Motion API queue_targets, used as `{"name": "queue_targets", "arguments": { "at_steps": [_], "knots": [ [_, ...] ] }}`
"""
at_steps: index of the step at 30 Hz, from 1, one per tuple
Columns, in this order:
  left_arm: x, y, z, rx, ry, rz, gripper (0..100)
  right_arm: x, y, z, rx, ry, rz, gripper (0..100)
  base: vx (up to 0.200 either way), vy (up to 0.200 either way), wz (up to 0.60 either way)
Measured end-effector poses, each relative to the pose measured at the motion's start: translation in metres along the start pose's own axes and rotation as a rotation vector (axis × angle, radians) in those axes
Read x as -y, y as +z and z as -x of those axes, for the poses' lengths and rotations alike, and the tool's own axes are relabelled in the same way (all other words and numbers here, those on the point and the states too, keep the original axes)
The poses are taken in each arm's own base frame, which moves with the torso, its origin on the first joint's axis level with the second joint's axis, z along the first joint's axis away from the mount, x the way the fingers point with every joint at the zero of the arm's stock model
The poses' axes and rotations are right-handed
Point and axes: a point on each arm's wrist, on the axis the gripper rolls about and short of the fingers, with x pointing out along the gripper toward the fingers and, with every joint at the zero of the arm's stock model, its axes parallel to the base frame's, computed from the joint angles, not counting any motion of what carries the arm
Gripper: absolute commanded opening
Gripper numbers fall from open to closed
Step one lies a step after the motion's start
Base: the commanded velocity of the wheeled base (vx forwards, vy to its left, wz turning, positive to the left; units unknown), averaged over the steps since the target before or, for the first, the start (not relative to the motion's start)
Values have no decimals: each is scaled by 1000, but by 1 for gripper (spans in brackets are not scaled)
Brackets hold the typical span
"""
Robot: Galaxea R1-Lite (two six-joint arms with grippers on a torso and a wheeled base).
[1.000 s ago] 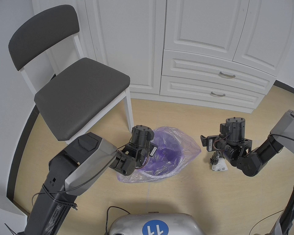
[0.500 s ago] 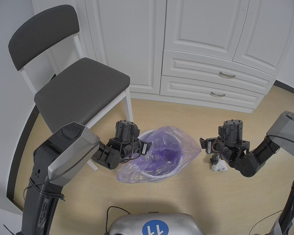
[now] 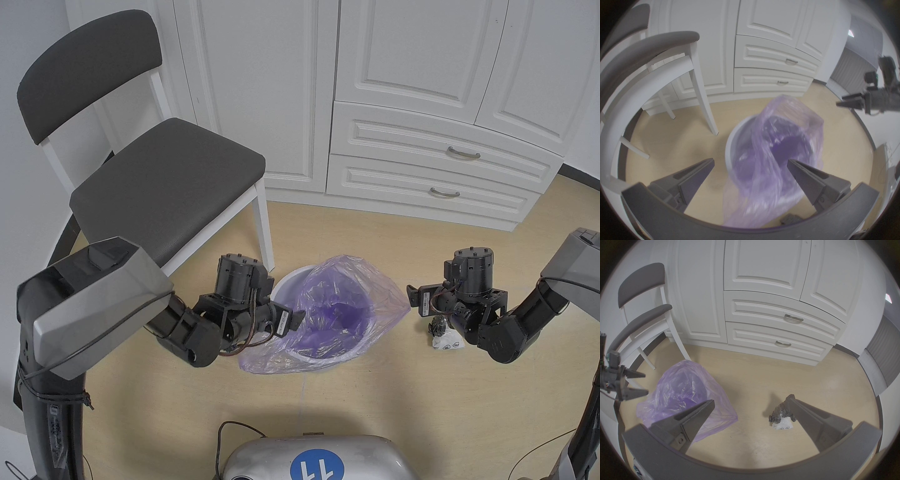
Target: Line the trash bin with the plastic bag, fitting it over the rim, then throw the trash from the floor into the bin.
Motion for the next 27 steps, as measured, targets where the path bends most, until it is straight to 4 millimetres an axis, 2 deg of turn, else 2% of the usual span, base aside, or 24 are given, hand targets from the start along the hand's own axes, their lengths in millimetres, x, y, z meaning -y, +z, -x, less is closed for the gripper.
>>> {"name": "queue_targets", "arguments": {
  "at_steps": [5, 12, 22, 27],
  "knots": [
    [2, -20, 25, -73, 83, -75, 100, -1, -2, 0, -6, 1, 11, 100, 0, 0, 0],
    [5, -46, 39, -77, 114, -120, 100, -1, -3, 0, -8, 2, 18, 100, 0, 0, 0],
    [8, -74, 24, -40, 182, -215, 100, -1, -4, 0, -12, 2, 20, 100, 0, 0, 0],
    [21, -74, 11, -8, 176, -244, 100, -1, -5, -1, -15, 2, 22, 100, 0, 0, 0]
  ]
}}
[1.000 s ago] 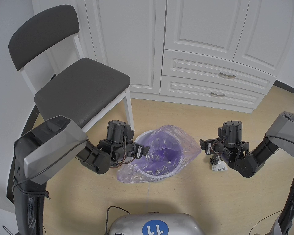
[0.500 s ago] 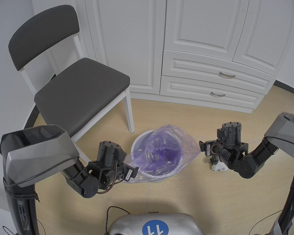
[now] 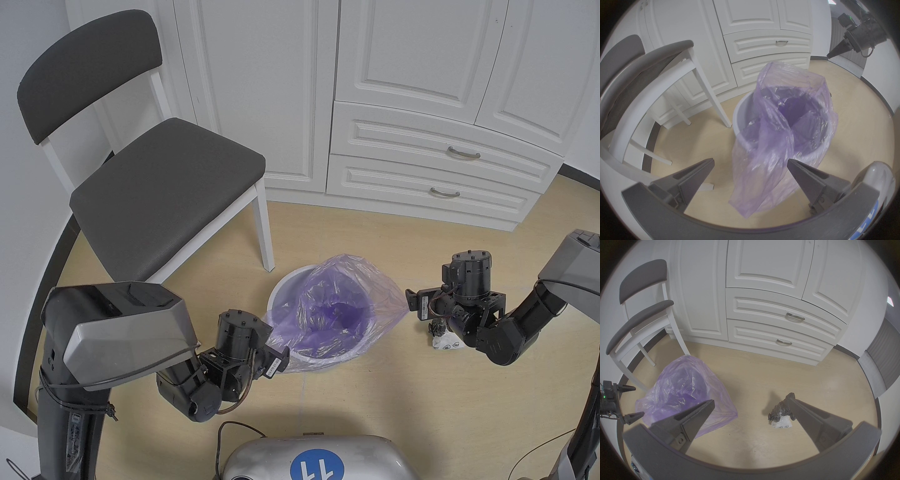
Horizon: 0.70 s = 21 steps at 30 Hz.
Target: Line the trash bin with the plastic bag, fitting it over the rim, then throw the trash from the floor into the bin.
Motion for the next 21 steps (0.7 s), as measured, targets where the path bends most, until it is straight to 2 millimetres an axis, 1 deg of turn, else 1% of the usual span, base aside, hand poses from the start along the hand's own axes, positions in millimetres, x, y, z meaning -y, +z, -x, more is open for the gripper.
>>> {"name": "queue_targets", "arguments": {
  "at_steps": [7, 13, 18, 21],
  "knots": [
    [16, 19, -9, 45, -4, -13, 100, 0, -1, -1, -3, 0, 0, 100, 0, 0, 0],
    [27, 30, -15, 59, -17, -21, 100, 0, -1, -2, -3, -1, 0, 100, 0, 0, 0],
    [31, 30, -24, 43, 54, -53, 100, 0, -1, -2, -4, -2, 0, 100, 0, 0, 0],
    [28, 26, -30, 31, 88, -93, 100, 0, -1, -2, -4, -3, 0, 100, 0, 0, 0]
  ]
}}
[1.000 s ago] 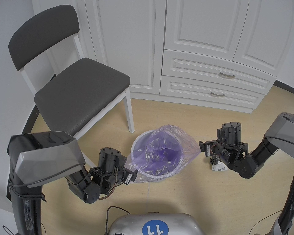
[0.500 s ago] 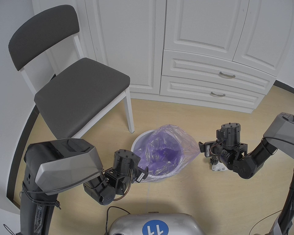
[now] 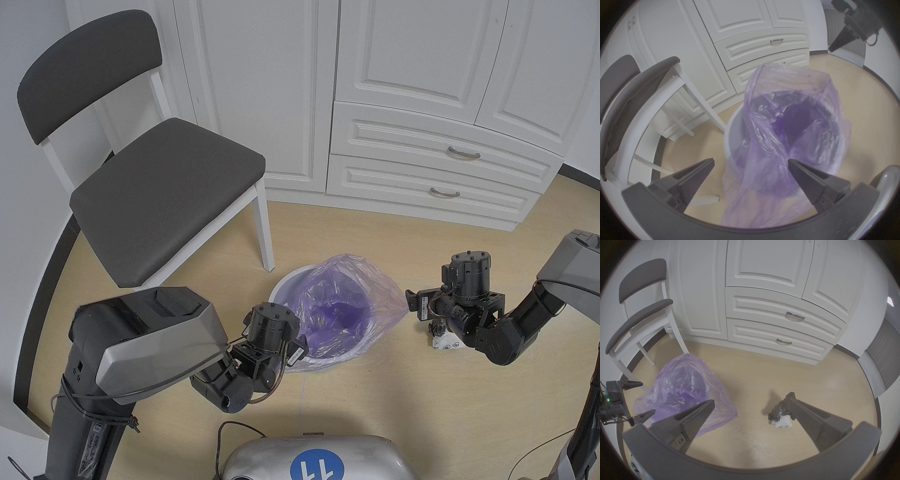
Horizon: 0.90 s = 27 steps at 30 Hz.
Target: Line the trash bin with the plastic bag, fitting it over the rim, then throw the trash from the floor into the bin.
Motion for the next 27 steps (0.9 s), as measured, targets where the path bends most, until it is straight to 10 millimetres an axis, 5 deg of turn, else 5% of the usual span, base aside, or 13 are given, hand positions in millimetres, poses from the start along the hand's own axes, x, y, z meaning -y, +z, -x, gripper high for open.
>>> {"name": "queue_targets", "arguments": {
  "at_steps": [8, 18, 27],
  "knots": [
    [-25, 1, -15, 10, 71, 27, 100, 1, 1, -1, 1, -3, -2, 100, 0, 0, 0],
    [-80, 24, -26, 82, 190, 137, 100, 0, 0, -1, 0, -2, -1, 100, 0, 0, 0],
    [-93, 34, -35, 122, 209, 310, 100, -5, 7, -9, 145, 11, -54, 100, 0, 0, 0]
  ]
}}
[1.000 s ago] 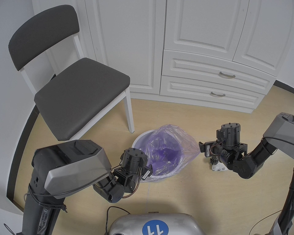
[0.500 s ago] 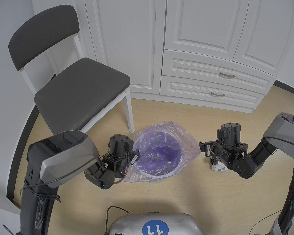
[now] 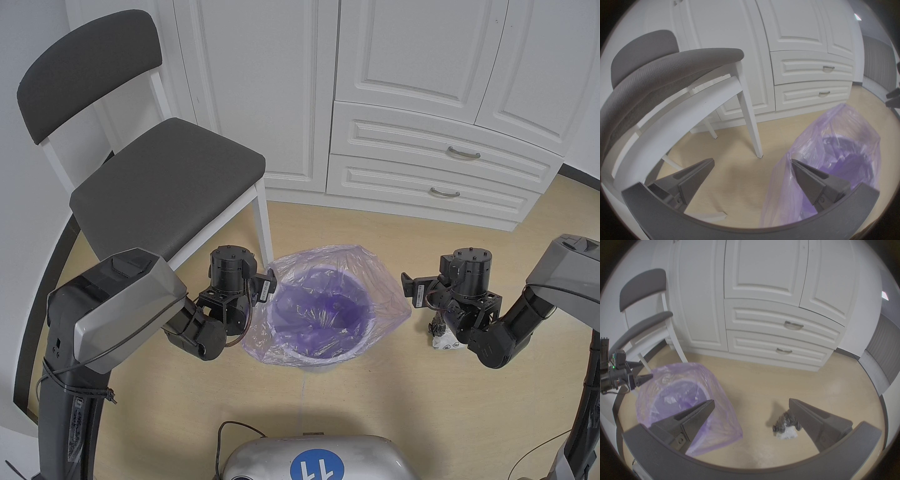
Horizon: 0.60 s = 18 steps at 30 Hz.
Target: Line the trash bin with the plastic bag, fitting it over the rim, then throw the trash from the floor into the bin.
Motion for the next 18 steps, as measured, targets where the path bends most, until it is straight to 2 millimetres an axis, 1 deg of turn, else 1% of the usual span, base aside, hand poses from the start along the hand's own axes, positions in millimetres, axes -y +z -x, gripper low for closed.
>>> {"name": "queue_targets", "arguments": {
  "at_steps": [4, 9, 11, 14, 18],
  "knots": [
    [-1, 0, 1, -7, 1, 71, 100, -3, 1, -3, 54, 22, -11, 100, 0, 0, 0],
    [-2, -5, 19, -67, -23, 89, 100, -9, -3, -5, 38, 52, 2, 100, 0, 0, 0],
    [-4, -4, 28, -85, -34, 88, 100, -13, -3, -8, 10, 61, 11, 100, 0, 0, 0],
    [-7, 2, 38, -91, -45, 99, 100, -20, -3, -13, -66, 73, 28, 100, 0, 0, 0],
    [-9, 9, 48, -112, -76, 114, 100, -28, 4, -21, -161, 81, 27, 100, 0, 0, 0]
  ]
}}
